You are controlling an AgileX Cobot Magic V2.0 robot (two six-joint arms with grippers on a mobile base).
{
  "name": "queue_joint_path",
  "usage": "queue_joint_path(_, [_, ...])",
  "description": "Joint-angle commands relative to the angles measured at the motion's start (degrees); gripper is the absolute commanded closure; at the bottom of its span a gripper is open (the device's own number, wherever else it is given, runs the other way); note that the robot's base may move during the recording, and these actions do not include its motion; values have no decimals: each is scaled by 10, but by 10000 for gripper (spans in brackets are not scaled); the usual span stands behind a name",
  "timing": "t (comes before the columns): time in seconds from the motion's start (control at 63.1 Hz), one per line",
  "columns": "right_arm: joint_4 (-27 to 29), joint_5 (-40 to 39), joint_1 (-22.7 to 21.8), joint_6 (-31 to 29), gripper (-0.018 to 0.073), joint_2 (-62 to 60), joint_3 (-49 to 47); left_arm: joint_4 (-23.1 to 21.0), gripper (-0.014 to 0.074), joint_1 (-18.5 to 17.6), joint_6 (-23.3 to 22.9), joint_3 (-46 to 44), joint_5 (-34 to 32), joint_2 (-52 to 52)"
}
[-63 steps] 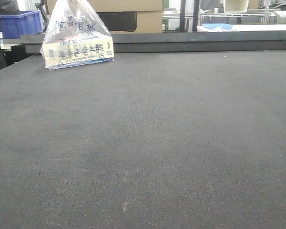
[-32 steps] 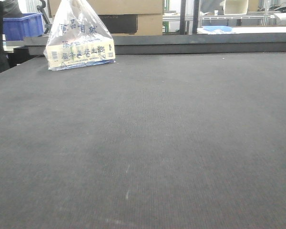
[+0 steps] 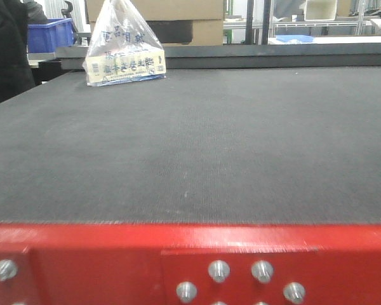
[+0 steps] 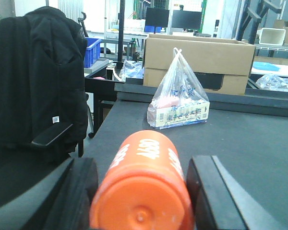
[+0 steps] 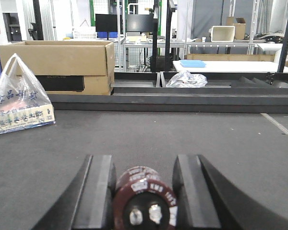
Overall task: Place cylindrical capacitor in blue bin on shelf
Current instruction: 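Drive the base to the shelf of blue bins holding both cylinders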
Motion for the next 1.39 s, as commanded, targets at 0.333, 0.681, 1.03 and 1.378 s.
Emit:
queue_joint_path(0.333, [1, -21, 2, -1, 728, -3, 0, 2, 708, 1, -3, 0, -19, -3])
queue_joint_path(0.681, [1, -21, 2, -1, 728, -3, 0, 2, 708, 1, -3, 0, -19, -3])
queue_joint_path(1.03, [1, -21, 2, -1, 728, -3, 0, 2, 708, 1, -3, 0, -19, -3])
queue_joint_path(1.378, [1, -21, 2, -1, 728, -3, 0, 2, 708, 1, -3, 0, -19, -3])
